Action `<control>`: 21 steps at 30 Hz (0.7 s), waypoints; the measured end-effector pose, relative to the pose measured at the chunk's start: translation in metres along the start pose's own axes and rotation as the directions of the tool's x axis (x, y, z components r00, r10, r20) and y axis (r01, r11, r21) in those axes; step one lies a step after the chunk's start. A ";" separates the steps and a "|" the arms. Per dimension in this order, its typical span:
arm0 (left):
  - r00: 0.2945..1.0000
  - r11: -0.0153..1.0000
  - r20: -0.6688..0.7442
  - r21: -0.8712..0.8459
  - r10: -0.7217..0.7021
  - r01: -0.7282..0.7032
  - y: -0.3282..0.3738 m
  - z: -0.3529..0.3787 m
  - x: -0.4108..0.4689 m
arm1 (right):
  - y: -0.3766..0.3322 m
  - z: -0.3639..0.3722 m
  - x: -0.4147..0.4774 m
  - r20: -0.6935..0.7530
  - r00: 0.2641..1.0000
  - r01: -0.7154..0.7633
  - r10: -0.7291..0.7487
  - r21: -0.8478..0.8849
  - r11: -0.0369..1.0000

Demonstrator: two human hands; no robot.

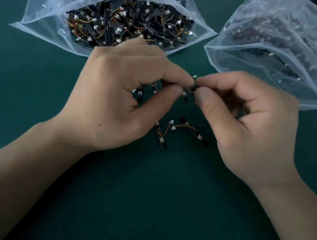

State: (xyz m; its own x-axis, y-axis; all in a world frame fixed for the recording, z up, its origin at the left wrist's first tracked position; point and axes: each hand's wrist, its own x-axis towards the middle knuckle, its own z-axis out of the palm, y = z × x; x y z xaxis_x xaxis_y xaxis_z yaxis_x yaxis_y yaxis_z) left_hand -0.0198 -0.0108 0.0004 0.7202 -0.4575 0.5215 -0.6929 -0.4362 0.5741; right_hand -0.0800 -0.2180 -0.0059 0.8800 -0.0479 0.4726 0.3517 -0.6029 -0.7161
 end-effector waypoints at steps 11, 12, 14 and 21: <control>0.999 0.994 -0.016 -0.108 0.032 -0.034 -0.003 0.002 0.003 | -0.002 -0.004 0.005 0.106 0.994 0.041 -0.037 -0.038 0.998; 0.999 0.995 -0.036 -0.101 0.020 -0.024 -0.004 0.002 0.003 | 0.001 -0.008 0.007 0.123 0.992 0.043 -0.035 -0.064 0.997; 0.997 0.995 -0.071 -0.095 -0.006 -0.001 -0.006 0.000 0.003 | 0.008 -0.019 0.012 0.204 0.979 0.053 -0.029 -0.113 0.992; 1.000 0.998 -0.027 -0.060 -0.017 0.015 -0.006 -0.003 0.002 | 0.019 -0.032 0.016 0.368 0.927 0.046 0.069 -0.296 0.954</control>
State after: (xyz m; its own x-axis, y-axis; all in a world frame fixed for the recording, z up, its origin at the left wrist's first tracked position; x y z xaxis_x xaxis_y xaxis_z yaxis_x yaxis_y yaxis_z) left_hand -0.0139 -0.0071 0.0003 0.7322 -0.4294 0.5286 -0.6787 -0.3955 0.6188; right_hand -0.0693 -0.2556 0.0051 0.9578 0.2069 0.1998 0.2819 -0.8131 -0.5093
